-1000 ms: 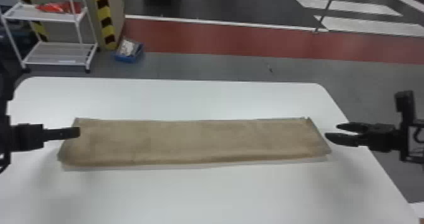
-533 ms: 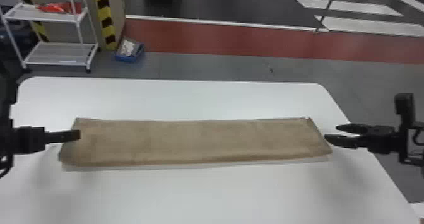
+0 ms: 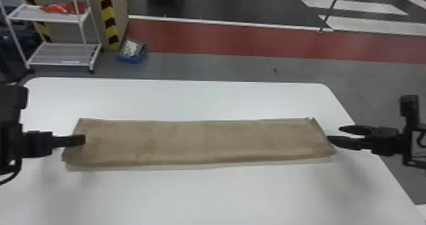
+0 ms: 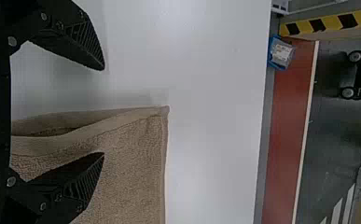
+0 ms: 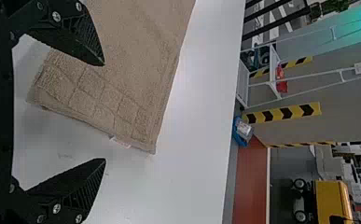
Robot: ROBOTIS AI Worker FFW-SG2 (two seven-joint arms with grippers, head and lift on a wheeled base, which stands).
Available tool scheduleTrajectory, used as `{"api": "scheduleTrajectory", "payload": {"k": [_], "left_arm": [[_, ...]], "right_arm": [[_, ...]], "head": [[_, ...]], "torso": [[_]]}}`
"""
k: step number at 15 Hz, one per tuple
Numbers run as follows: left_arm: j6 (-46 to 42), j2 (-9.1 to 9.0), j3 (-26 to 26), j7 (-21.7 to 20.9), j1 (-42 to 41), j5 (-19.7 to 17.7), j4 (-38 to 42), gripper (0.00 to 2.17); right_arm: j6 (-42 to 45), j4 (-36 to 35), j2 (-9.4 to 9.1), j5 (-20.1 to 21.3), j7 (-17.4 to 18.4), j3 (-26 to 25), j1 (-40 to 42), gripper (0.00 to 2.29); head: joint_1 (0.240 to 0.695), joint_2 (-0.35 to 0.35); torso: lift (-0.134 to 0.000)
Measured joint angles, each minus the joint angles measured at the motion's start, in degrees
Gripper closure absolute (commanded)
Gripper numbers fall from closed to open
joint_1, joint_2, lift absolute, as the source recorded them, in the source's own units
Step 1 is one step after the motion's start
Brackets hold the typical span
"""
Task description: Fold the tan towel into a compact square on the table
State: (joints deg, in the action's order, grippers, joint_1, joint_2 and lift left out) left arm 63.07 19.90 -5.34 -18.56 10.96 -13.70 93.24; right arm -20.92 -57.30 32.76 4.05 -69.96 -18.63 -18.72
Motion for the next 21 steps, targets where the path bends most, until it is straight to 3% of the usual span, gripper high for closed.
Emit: {"api": "scheduleTrajectory", "payload": {"k": [2,3,4,6,7,11,16,18,21], "left_arm": [[0.0,0.05,0.53,-0.15,-0.21,0.27,-0.17,0.42],[0.0,-0.01,0.74,-0.23,-0.27,0.5,-0.22,0.63],[0.0,-0.07,0.95,-0.26,-0.31,0.65,-0.25,0.87],[0.0,-0.18,1.19,-0.26,-0.32,0.72,-0.26,1.71],[0.11,-0.21,1.23,-0.09,-0.31,0.56,-0.16,1.93],[1.61,-0.43,0.77,0.48,-0.39,-0.85,1.72,1.97],[5.35,-0.84,-1.28,0.46,-0.46,-6.63,5.44,1.97],[7.09,-1.12,-2.2,0.47,1.03,-9.91,5.78,1.97],[10.24,-1.7,-3.48,1.26,4.36,-16.07,5.54,1.97]], "right_arm": [[0.04,0.0,-0.01,-0.06,-0.03,0.05,-0.09,0.17],[0.04,0.0,-0.01,-0.08,-0.07,0.05,-0.14,0.17],[0.05,0.0,-0.01,-0.09,-0.09,0.03,-0.17,0.17],[-0.02,0.0,0.0,-0.14,-0.16,-0.03,-0.18,0.17],[-0.15,-0.01,0.0,-0.27,-0.23,-0.06,-0.18,0.17],[-0.59,-0.76,-0.15,-1.38,-0.53,-0.06,0.14,0.17],[-2.98,-5.76,-2.51,-2.7,-0.43,-0.03,1.91,0.17],[-2.61,-6.02,-4.61,-2.54,0.27,0.51,1.93,0.18],[-1.21,-6.17,-9.2,-1.97,2.82,1.63,1.95,0.29]], "head": [[0.695,-0.157],[0.695,-0.158],[0.695,-0.159],[0.695,-0.163],[0.695,-0.164],[0.695,-0.165],[0.695,-0.159],[0.695,-0.15],[0.695,-0.13]], "torso": [[-0.123],[-0.123],[-0.123],[-0.123],[-0.123],[-0.123],[-0.123],[-0.123],[-0.123]]}}
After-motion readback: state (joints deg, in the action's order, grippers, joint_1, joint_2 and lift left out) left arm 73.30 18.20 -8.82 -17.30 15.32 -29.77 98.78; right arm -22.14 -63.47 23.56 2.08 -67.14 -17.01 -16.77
